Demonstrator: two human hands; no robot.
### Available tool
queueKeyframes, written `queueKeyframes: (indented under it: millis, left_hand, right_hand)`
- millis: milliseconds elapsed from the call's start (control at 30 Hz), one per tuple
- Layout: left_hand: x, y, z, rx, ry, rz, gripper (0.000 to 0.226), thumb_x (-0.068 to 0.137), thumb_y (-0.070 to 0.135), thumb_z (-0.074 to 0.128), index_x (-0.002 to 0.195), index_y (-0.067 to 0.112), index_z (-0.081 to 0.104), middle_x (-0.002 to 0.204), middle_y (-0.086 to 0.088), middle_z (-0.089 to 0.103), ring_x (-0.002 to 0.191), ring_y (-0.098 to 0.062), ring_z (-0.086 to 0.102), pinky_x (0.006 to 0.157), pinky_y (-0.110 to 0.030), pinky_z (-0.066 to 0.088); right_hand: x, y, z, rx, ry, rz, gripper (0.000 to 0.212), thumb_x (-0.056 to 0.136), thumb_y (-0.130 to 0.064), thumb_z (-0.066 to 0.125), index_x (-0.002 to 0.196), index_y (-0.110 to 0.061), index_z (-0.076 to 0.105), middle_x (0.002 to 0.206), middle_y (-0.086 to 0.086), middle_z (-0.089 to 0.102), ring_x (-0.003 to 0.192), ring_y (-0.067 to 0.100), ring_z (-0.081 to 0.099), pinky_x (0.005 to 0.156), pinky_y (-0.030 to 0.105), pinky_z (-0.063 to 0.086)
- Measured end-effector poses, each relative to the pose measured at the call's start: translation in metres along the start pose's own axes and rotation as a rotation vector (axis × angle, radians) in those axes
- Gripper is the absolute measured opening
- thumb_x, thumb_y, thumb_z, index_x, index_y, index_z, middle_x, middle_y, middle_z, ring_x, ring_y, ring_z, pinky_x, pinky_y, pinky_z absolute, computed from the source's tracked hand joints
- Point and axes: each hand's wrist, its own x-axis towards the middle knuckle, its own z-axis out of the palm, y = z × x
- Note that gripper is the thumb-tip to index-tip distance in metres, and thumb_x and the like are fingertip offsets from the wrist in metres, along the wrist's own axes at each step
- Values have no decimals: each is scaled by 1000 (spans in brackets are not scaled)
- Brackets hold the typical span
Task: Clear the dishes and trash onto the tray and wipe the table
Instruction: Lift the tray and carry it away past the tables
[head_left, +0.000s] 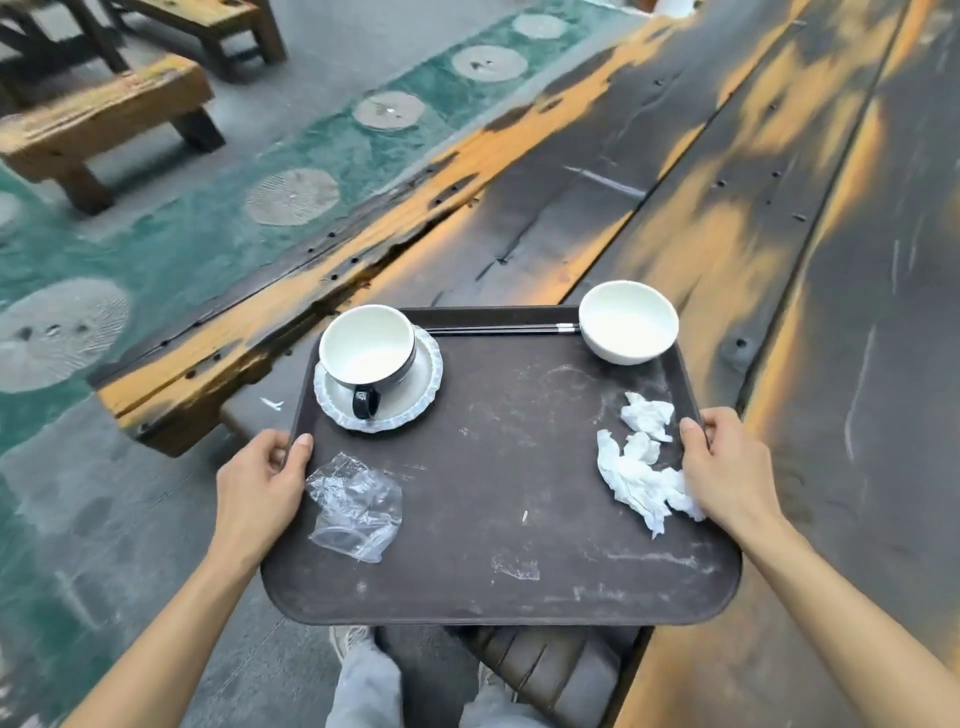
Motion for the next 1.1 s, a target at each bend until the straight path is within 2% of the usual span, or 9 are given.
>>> queueKeyframes:
  millis: [233,433,533,667,800,1100]
  left_hand:
    - [-28,-15,-70,8,159,-134,29,93,43,59,72,23,60,69,6,63,68,-8,57,62,-32,42]
    - [-60,-51,-136,27,292,-244,29,90,46,59,73,23,62,69,6,63,68,-16,58,65,-39,45]
    - [-82,-79,-170,31,343,-291,33,89,48,56,72,21,60,65,3,62,66,-23,59,67,-42,48]
    - [-120,-116,-217,70,426,-352,34,89,48,55,71,19,59,61,3,61,61,-22,58,61,-38,46]
    - [-155,-152,-262,99,495,-416,33,91,41,60,70,15,58,62,-1,62,62,-26,58,63,-40,45]
    - [-228,-227,-351,140,602,-524,36,92,36,63,68,11,54,59,-4,59,60,-24,55,58,-37,37]
  right_hand:
    - [20,-73,8,10,-98,-171,18,99,-33,46,98,-17,54,77,-1,63,82,30,57,67,36,34]
    - [9,-143,34,31,-179,-301,21,97,-35,47,96,-16,55,85,6,66,85,31,58,70,37,38]
    - [-10,-179,51,48,-233,-359,21,97,-35,47,91,-16,55,81,4,65,84,32,57,68,37,36]
    - [-45,-229,76,38,-310,-448,24,97,-36,47,92,-15,55,86,6,64,87,34,57,69,37,35]
    - [-88,-273,101,37,-388,-513,24,97,-38,45,95,-16,55,92,6,65,91,32,58,75,40,41]
    - [-194,-351,142,38,-435,-648,23,98,-35,47,95,-14,56,88,8,67,90,32,58,69,35,34]
